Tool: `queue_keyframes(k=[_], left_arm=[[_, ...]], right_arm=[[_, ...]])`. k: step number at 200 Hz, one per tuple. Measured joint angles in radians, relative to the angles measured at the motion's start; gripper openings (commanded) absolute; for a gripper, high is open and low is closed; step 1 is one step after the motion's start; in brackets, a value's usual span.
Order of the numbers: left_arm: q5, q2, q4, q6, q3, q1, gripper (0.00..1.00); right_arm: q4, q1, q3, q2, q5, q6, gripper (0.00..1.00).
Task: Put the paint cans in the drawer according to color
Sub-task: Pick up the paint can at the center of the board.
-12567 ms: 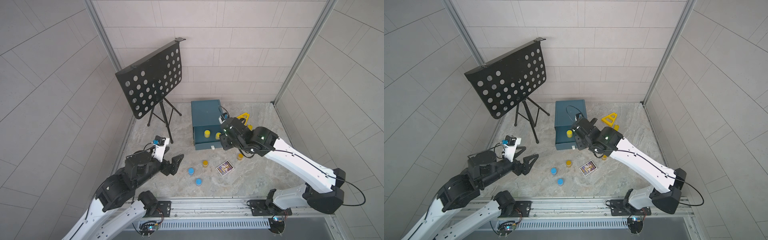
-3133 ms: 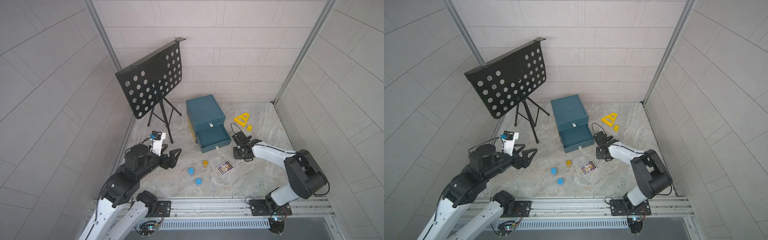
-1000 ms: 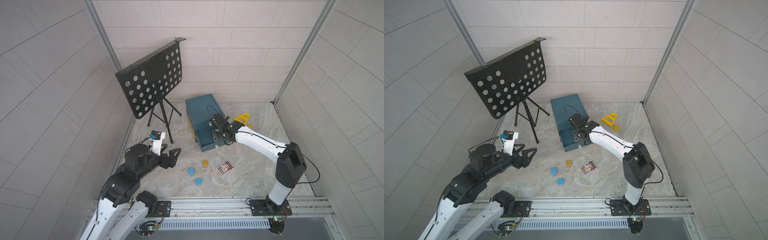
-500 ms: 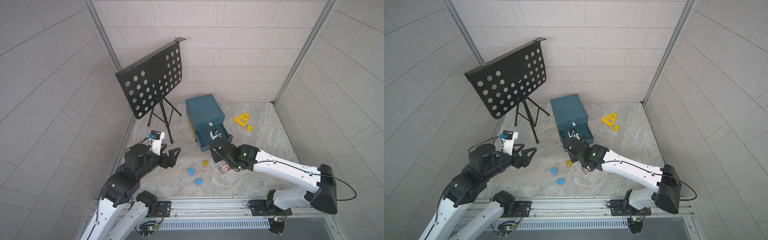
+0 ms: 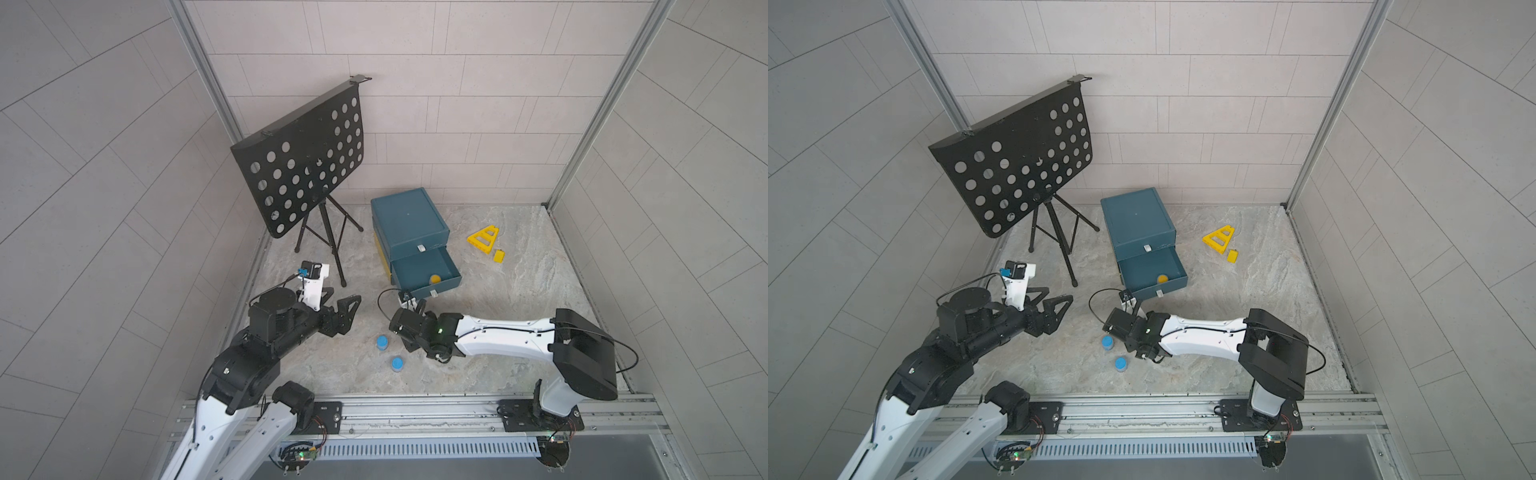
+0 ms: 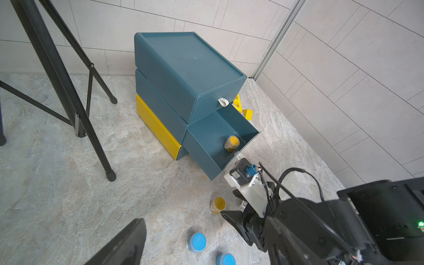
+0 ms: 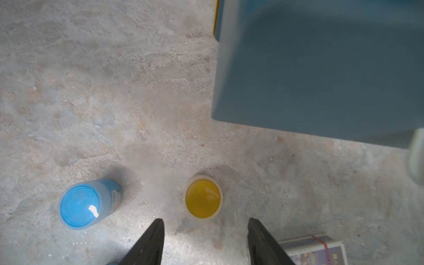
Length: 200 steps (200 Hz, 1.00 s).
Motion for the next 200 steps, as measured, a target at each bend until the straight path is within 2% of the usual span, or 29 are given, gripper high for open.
queue_keyframes(k=[24,48,81,116,157,200], left_arm=[[0.0,0.0,0.001,0.0,0.0,0.001,0.88],[0.002,0.0,0.001,0.0,0.0,0.003,0.88],[0.003,0.0,0.001,0.0,0.0,0.005,0.88],[0.004,-0.001,0.001,0.0,0.0,0.005,0.88],[0.008,-0.004,0.003,0.0,0.0,0.009,0.88],[0.014,-0.004,0.004,0.0,0.0,0.01,0.88]], right_arm=[[0.035,0.006,-0.017,0.017,0.018,0.008,0.62],[0.027,0.002,0.021,0.08,0.033,0.018,0.55],[0.023,-0.009,0.056,0.142,0.034,0.023,0.51],[0.019,-0.023,0.058,0.144,0.031,0.021,0.48],[0.023,-0.027,0.058,0.144,0.032,0.024,0.34],[0.011,-0.024,0.058,0.135,0.037,0.02,0.3]])
